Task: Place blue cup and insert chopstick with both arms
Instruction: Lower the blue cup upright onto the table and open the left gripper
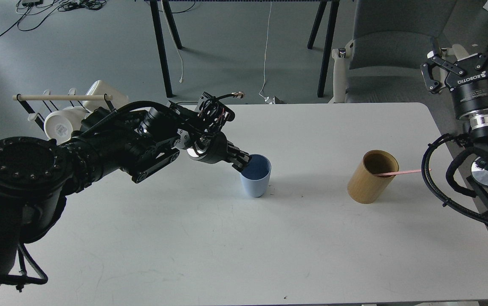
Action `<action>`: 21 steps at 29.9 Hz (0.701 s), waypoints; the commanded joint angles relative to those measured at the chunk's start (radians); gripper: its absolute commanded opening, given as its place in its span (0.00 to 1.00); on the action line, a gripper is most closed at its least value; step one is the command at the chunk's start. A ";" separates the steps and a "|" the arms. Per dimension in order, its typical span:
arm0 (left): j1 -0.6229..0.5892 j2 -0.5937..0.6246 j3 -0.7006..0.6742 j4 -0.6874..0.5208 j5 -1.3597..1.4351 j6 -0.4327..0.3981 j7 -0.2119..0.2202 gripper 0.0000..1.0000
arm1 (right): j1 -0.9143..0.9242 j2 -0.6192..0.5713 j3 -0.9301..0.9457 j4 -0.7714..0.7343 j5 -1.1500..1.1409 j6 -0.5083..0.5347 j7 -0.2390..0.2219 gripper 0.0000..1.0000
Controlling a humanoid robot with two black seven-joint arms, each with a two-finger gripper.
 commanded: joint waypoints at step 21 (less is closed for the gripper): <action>-0.002 0.000 -0.154 -0.055 -0.010 -0.086 0.000 0.54 | 0.008 0.002 0.000 0.000 -0.001 0.000 0.000 0.95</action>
